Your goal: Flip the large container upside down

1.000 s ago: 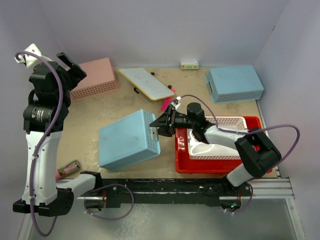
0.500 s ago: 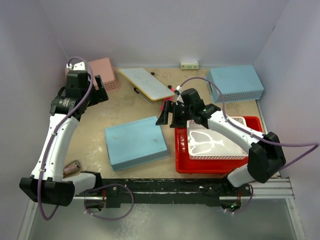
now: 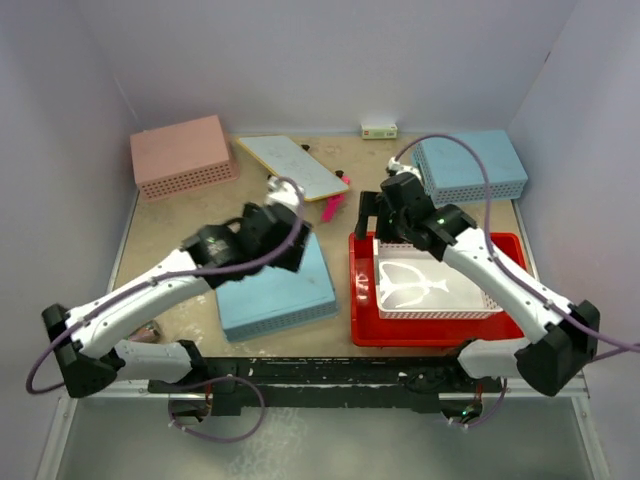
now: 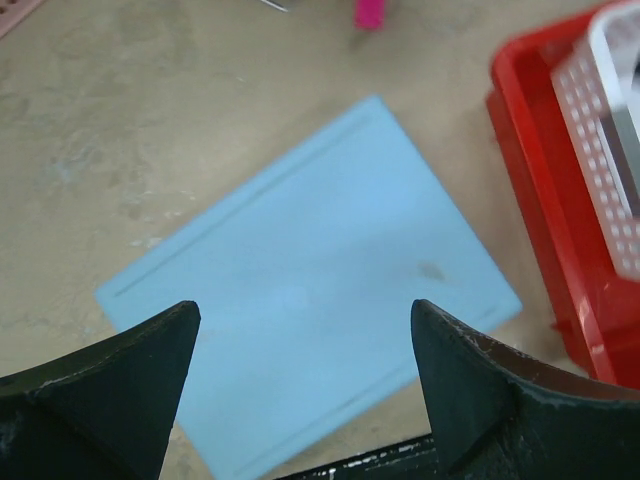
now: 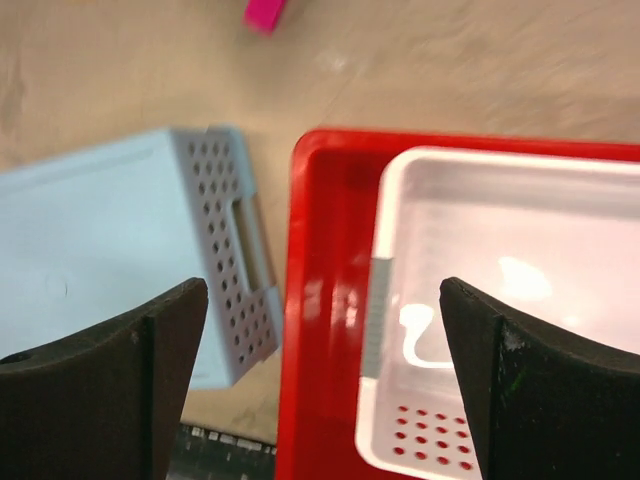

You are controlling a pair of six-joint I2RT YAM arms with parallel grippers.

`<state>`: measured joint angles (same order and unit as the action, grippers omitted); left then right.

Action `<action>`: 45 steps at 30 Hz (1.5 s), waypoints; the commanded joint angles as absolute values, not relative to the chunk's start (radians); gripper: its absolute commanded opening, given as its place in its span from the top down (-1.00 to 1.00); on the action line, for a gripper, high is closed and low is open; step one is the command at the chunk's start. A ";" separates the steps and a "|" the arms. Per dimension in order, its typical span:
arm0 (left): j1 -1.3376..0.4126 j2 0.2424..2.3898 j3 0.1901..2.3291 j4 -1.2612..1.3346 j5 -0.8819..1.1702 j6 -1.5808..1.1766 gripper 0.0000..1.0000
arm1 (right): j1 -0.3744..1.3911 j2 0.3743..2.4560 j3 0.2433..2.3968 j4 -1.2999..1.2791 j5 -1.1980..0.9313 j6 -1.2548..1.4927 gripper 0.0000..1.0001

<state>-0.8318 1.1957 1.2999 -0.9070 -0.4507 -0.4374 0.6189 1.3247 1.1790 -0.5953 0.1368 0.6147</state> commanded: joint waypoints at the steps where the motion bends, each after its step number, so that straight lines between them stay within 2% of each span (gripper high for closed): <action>1: -1.106 1.287 1.267 -0.968 -0.725 -0.577 -0.68 | 0.581 1.237 1.276 -0.737 0.533 0.603 -1.00; 4: -1.247 1.358 1.232 -0.975 -0.790 -0.621 -0.68 | 0.525 1.195 1.287 -0.765 0.589 0.597 -1.00; 7: -1.326 1.420 1.189 -0.929 -0.771 -0.629 -0.68 | 0.482 1.155 1.284 -0.765 0.630 0.583 -1.00; 13: -1.348 1.506 1.108 -0.841 -0.672 -0.605 -0.66 | 0.448 1.102 1.288 -0.758 0.681 0.563 -1.00; 16: -1.344 1.541 1.072 -0.817 -0.685 -0.615 -0.66 | 0.445 1.093 1.286 -0.744 0.671 0.558 -1.00; 24: -1.069 1.515 0.980 -0.840 -0.759 -0.681 -0.65 | 0.444 1.090 1.251 -0.725 0.622 0.569 -1.00; 31: -0.545 1.450 0.944 -0.741 -0.715 -0.586 -0.68 | 0.443 1.075 1.232 -0.718 0.597 0.573 -1.00; 33: -0.463 1.442 0.968 -0.723 -0.723 -0.554 -0.68 | 0.443 1.068 1.230 -0.720 0.597 0.568 -0.99; 39: -0.493 1.402 1.115 -0.772 -0.663 -0.541 -0.65 | 0.443 1.036 1.205 -0.717 0.590 0.571 -1.00; 42: -0.586 1.387 1.125 -0.816 -0.700 -0.616 -0.65 | 0.443 1.034 1.186 -0.708 0.578 0.580 -1.00; 45: -0.606 1.371 1.108 -0.877 -0.725 -0.729 -0.65 | 0.443 1.045 1.183 -0.702 0.564 0.581 -0.99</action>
